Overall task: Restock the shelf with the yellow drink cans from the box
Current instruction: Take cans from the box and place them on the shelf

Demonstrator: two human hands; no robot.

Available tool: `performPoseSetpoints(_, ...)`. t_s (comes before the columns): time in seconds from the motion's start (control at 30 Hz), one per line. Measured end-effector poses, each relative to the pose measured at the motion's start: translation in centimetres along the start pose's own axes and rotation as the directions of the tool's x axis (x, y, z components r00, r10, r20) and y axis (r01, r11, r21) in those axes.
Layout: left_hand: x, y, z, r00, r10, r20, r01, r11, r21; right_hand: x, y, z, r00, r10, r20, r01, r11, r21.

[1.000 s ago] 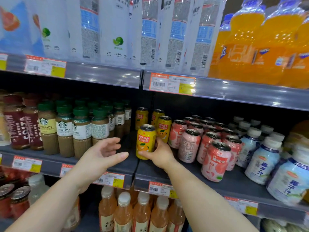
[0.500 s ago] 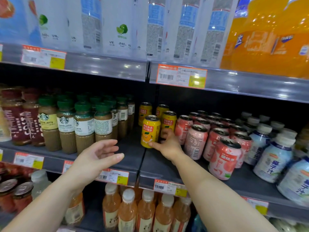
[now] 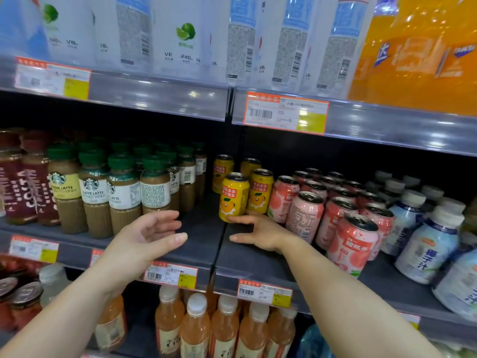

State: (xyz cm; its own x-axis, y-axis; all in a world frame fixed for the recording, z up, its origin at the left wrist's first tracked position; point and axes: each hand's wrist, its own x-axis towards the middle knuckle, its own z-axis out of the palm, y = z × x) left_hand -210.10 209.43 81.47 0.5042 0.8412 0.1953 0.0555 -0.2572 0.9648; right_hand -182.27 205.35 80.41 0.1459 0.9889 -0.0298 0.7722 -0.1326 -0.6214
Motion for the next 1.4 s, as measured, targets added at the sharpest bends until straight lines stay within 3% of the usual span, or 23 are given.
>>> performPoseSetpoints(0.67, 0.4, 0.1, -0.8, 0.997, -0.021, 0.069, 0.020, 1.000, 0.008, 2.0, 0.3, 0.5, 0.978, 0.161, -0.133, -0.169, 0.984, -0.052)
performPoseSetpoints(0.8, 0.5, -0.1, -1.1, 0.997, -0.029, 0.075, 0.028, 1.000, 0.004, 2.7, -1.0, 1.9, 0.966, 0.102, -0.239, -0.126, 0.988, -0.086)
performPoseSetpoints(1.2, 0.7, -0.6, -1.8, 0.988, -0.002, 0.155, 0.003, 1.000, -0.009, 3.5, -1.2, 2.4, 0.961, 0.181, -0.211, -0.226, 0.950, -0.215)
performPoseSetpoints(1.4, 0.8, -0.3, -0.7, 0.987, 0.011, 0.162, -0.006, 1.000, -0.029, -0.2, -3.0, 2.4, 0.952, 0.127, -0.279, -0.164, 0.979, -0.117)
